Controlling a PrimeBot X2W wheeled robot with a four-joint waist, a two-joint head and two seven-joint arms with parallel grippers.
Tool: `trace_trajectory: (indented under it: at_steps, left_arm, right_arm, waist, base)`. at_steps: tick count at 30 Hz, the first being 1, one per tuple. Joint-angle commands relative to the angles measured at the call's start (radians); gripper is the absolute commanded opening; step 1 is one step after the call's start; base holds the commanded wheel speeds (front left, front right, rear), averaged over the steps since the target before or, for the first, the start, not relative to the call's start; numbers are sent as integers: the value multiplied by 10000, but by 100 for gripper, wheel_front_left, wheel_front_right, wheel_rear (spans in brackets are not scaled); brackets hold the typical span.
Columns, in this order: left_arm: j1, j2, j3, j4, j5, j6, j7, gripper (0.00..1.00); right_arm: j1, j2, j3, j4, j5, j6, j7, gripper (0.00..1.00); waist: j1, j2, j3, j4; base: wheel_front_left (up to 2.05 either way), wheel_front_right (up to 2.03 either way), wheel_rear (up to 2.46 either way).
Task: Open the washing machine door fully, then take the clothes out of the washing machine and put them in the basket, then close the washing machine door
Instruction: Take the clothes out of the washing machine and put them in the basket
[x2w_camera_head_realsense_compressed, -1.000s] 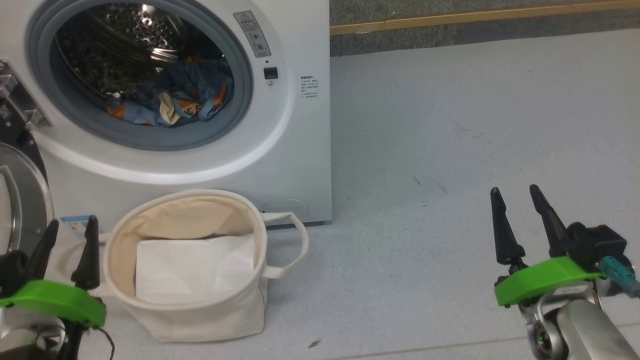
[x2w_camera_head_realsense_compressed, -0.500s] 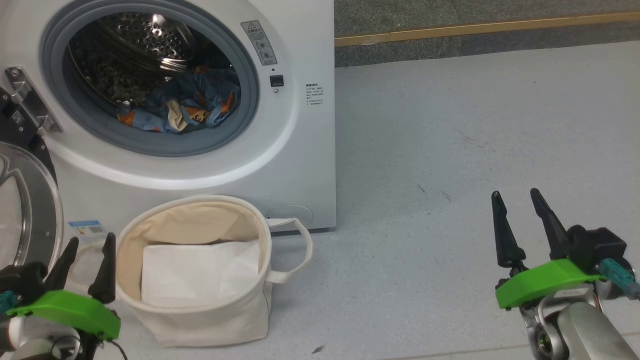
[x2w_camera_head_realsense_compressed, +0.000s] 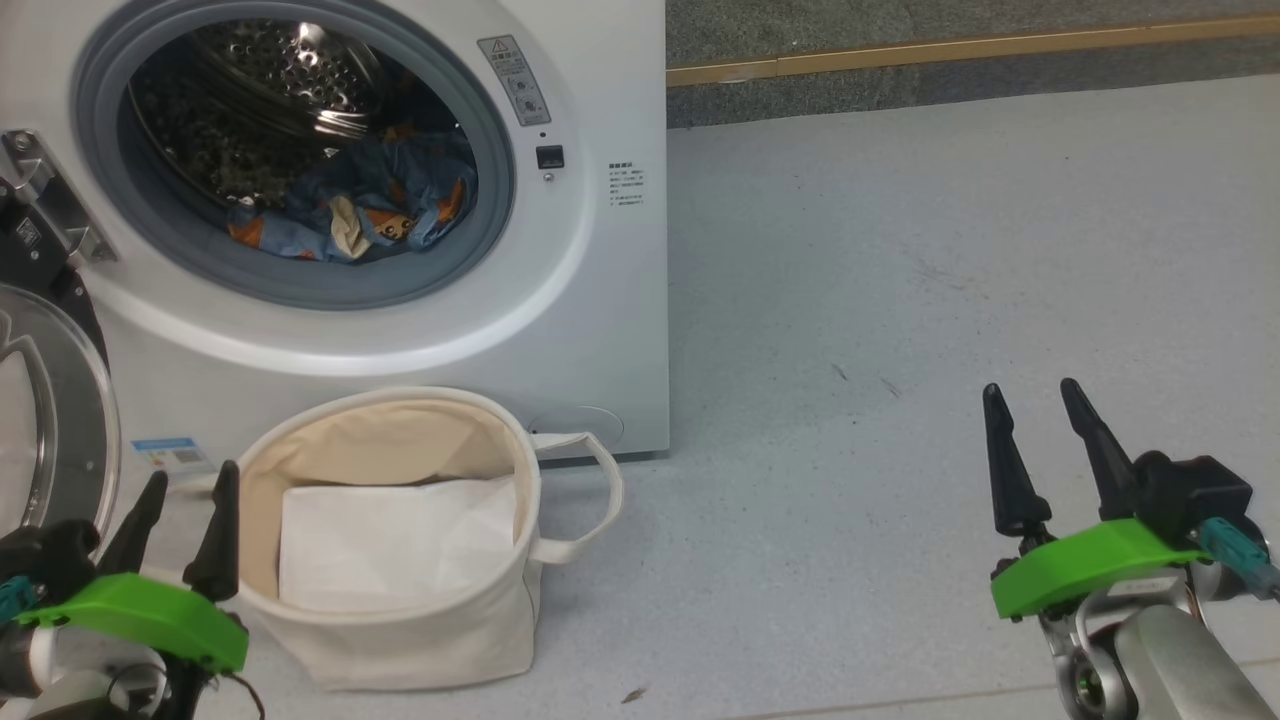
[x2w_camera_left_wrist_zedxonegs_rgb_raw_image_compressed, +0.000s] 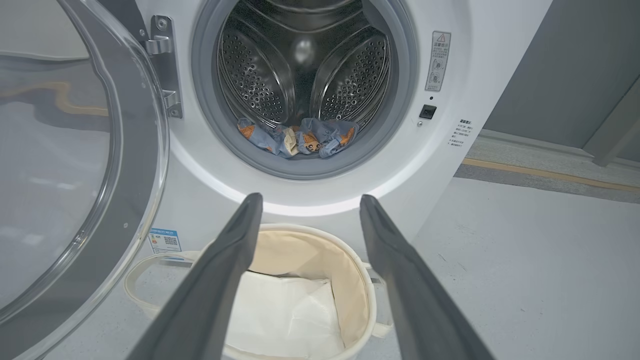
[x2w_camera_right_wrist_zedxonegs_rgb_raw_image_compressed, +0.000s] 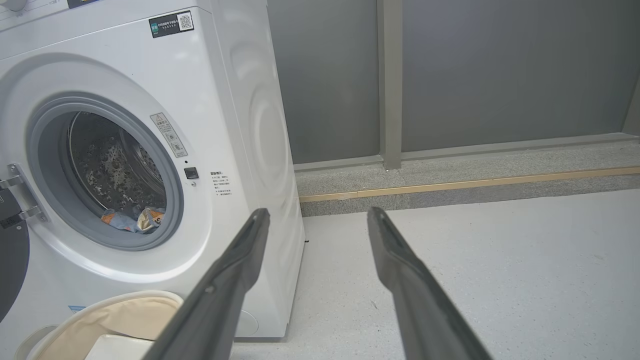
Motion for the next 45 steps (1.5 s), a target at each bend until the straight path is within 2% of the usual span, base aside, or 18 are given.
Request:
trace_trajectory:
  at_steps: [1, 16, 26, 32, 45]
  left_arm:
    - [-588, 556, 242, -382, -142, -52, -89, 100]
    - [-773, 664, -185, -646, -739, -47, 12, 100]
    - [-907, 695, -91, -624, -382, 458, -373, 100]
    - [-1039, 551, -90, -471, -242, 698, -481, 100]
    - [-1164, 357, 14, -355, 179, 811, -635, 100]
  right_arm:
    - [-123, -106, 146, -279, 81, 35, -122, 100]
    - [-93, -85, 125, -331, 96, 35, -122, 100]
    - [-81, -81, 74, -374, 56, 35, -122, 100]
    - [-126, -87, 72, -395, 57, 35, -122, 100]
    - [-147, -129, 99, -375, 82, 35, -122, 100]
  waist:
    - [0, 0, 7, 6]
    - [0, 0, 129, 65]
    - [0, 0, 295, 87]
    - [0, 0, 352, 134]
    - [0, 0, 358, 184]
  base:
    - [39, -13, -26]
    - [156, -94, -63]
    - [187, -160, -26]
    - [70, -70, 0]
    - [2, -2, 0]
